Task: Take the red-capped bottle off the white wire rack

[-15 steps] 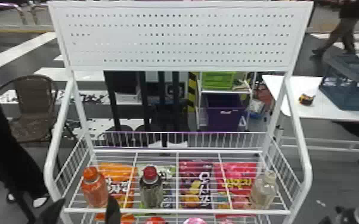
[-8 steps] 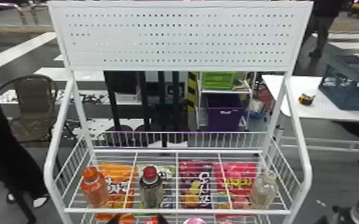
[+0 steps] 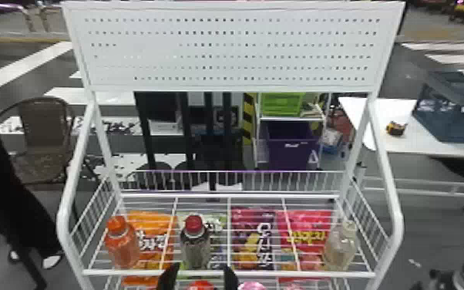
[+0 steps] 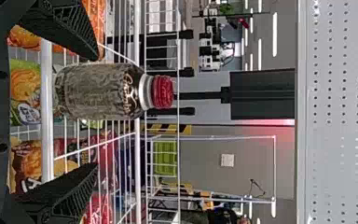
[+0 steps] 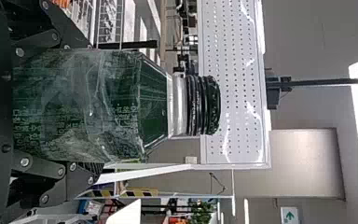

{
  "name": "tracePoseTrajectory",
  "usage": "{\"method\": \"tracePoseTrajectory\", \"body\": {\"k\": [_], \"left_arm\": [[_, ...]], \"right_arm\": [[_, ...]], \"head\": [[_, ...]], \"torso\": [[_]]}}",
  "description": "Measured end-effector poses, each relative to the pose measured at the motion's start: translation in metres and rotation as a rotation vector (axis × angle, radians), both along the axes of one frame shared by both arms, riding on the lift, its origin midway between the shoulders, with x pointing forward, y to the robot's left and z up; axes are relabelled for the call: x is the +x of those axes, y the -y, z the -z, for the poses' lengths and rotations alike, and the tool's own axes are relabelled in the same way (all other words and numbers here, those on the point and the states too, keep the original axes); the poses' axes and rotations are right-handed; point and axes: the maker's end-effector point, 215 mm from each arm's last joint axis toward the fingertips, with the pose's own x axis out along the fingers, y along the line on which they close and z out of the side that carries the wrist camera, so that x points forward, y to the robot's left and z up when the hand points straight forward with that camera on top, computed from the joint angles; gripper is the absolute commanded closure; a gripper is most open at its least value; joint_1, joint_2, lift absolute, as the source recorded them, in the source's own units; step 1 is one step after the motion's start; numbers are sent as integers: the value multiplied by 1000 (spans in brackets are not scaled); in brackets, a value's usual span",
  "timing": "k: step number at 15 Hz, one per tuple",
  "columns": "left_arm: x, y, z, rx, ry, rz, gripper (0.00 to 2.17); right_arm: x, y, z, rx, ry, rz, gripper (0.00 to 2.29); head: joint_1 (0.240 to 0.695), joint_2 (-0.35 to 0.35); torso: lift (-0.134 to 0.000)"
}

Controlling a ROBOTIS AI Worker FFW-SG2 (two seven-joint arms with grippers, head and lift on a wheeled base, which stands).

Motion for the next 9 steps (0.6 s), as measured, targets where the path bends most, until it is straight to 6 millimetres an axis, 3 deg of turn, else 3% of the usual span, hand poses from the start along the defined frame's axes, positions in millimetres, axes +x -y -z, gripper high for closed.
{"method": "tracePoseTrajectory", "body": {"k": [9], "left_arm": [[51, -10, 22, 72, -37, -32, 87]], "right_arm": [[-7, 2, -7, -2, 25, 5, 1217]], "head": [[499, 0]], "torso": [[0]]}}
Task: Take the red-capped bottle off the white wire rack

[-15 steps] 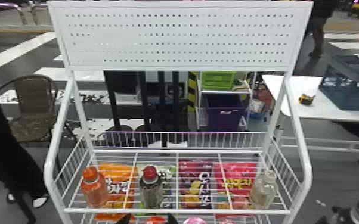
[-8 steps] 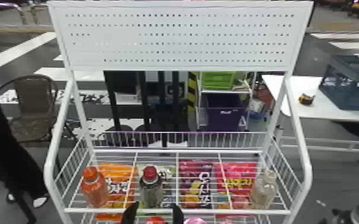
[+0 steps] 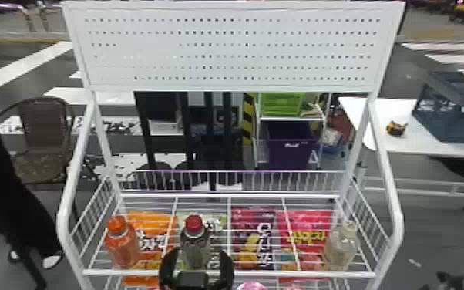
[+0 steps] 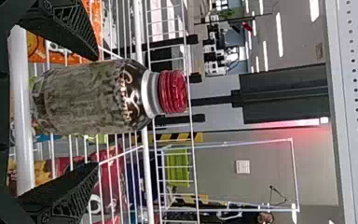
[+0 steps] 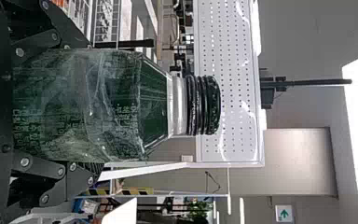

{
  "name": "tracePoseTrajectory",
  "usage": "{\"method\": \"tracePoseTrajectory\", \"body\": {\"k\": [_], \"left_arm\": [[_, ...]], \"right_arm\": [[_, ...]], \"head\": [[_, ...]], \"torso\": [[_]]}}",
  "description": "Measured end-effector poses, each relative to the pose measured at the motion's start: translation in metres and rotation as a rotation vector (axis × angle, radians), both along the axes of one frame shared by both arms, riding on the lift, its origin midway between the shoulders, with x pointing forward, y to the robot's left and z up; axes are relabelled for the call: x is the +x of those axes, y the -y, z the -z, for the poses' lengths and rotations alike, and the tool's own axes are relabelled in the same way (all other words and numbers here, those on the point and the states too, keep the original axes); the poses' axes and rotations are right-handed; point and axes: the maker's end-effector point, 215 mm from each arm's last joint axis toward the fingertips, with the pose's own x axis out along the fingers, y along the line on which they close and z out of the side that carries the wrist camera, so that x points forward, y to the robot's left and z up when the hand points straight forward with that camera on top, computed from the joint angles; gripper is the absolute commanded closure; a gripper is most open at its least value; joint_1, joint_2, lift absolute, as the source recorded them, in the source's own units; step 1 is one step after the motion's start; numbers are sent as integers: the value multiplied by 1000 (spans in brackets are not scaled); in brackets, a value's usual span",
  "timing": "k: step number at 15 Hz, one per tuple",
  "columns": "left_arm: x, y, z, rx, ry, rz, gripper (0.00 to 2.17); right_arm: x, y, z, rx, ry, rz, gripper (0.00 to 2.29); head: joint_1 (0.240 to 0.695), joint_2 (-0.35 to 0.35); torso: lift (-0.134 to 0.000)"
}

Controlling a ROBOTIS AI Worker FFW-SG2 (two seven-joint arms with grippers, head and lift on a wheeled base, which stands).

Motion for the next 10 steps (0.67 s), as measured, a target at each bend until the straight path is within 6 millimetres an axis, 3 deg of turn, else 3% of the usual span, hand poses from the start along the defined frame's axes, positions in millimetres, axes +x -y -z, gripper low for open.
{"method": "tracePoseTrajectory", "body": {"k": [3, 4, 5, 6, 7, 10], "left_arm": [[14, -13, 2, 13, 1, -35, 100], [19, -16, 2, 16, 1, -39, 282], [23, -18, 2, 16, 1, -38, 751], [26, -19, 1, 13, 0, -36, 1460], [27, -21, 2, 9, -2, -38, 1902], [23, -23, 0, -11, -5, -43, 1986]], "right_arm": [[-4, 1, -5, -2, 15, 3, 1217], [-4, 2, -5, -2, 16, 3, 1217], [-5, 2, -5, -2, 16, 3, 1217], [-5, 2, -4, -2, 15, 3, 1217], [-5, 2, -4, -2, 14, 3, 1217], [-6, 2, -5, -4, 14, 3, 1217]], "head": [[499, 0], [499, 0], [499, 0], [499, 0], [499, 0], [499, 0]], "torso": [[0], [0], [0], [0], [0], [0]]}}
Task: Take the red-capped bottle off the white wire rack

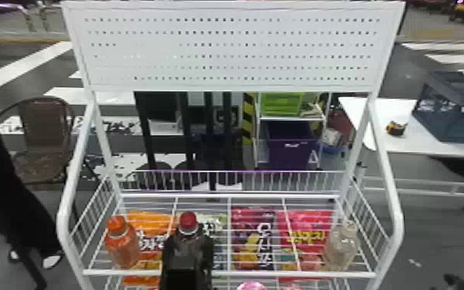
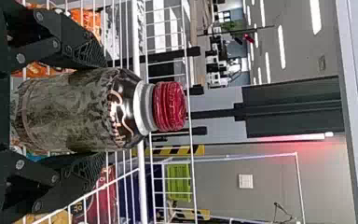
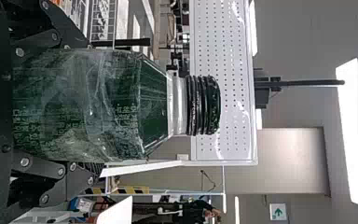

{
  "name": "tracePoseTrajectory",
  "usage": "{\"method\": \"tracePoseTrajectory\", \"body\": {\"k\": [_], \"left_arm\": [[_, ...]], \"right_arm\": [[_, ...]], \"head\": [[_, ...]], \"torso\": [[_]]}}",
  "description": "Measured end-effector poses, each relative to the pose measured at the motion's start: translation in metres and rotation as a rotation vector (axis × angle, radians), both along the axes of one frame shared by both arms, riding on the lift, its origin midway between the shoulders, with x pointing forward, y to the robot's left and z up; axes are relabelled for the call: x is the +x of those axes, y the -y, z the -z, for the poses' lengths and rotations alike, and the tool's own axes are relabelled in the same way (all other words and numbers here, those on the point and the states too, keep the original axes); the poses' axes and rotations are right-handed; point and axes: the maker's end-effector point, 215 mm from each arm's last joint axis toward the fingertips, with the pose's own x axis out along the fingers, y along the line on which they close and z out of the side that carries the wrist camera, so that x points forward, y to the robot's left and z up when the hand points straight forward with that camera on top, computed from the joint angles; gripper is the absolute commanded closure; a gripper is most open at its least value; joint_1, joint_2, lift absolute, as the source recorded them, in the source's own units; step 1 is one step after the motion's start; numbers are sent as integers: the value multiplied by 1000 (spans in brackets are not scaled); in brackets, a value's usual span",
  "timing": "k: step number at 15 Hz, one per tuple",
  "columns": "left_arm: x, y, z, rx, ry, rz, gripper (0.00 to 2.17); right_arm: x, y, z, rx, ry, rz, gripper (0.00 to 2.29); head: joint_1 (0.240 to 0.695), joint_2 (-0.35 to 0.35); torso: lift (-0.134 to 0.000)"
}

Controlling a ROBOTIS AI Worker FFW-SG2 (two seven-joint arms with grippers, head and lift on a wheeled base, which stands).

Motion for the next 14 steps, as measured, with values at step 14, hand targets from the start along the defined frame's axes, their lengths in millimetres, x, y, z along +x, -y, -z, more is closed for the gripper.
{"method": "tracePoseTrajectory", "body": {"k": [14], "left_arm": [[-101, -64, -164, -31, 154, -37, 1983]], "right_arm": [[0, 2, -2, -9, -5, 2, 1217]], "head": [[499, 0]], "torso": [[0]]}}
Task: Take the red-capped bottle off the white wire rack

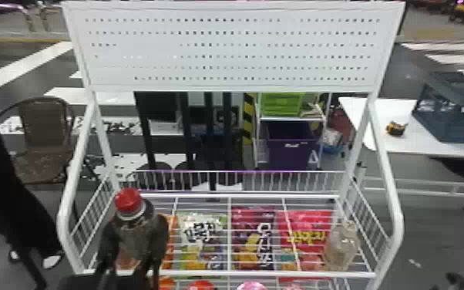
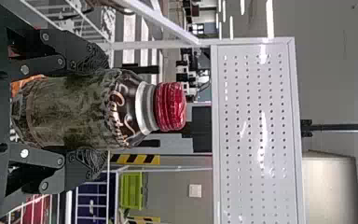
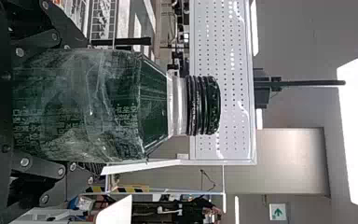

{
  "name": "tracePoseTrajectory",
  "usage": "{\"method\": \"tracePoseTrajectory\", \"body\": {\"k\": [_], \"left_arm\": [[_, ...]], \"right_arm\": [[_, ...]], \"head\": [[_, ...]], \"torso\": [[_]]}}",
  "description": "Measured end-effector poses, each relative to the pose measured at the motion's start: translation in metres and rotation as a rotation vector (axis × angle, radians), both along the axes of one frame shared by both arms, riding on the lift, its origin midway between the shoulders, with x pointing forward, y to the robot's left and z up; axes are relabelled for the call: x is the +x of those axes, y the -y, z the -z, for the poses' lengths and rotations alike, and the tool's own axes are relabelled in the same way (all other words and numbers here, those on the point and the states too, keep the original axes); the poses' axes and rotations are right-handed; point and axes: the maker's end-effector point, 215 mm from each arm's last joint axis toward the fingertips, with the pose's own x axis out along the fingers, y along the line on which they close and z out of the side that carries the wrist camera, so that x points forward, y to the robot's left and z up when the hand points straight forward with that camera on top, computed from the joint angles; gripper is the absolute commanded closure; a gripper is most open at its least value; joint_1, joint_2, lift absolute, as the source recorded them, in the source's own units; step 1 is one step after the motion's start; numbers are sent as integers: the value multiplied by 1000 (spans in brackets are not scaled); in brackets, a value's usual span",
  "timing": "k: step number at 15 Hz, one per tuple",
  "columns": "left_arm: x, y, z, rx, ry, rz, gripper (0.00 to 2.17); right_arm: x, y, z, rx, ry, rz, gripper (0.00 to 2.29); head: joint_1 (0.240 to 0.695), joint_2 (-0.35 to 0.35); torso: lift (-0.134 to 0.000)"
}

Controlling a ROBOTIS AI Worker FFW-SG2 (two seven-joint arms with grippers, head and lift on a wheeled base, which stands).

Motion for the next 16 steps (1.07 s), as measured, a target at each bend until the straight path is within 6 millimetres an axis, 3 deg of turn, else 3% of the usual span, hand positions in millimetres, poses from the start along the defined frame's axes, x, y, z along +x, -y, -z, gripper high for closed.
{"method": "tracePoseTrajectory", "body": {"k": [5, 8, 16], "left_arm": [[-10, -66, 0, 55, -12, -89, 1983], [-6, -91, 2, 54, -18, -108, 1983], [-1, -101, 2, 52, -18, -117, 1983]], "right_arm": [[0, 2, 2, 0, -2, 3, 1217], [1, 2, 3, 2, 1, 3, 1217], [3, 2, 6, 4, -3, 4, 1217]], "head": [[499, 0], [499, 0], [499, 0]], "torso": [[0], [0], [0]]}}
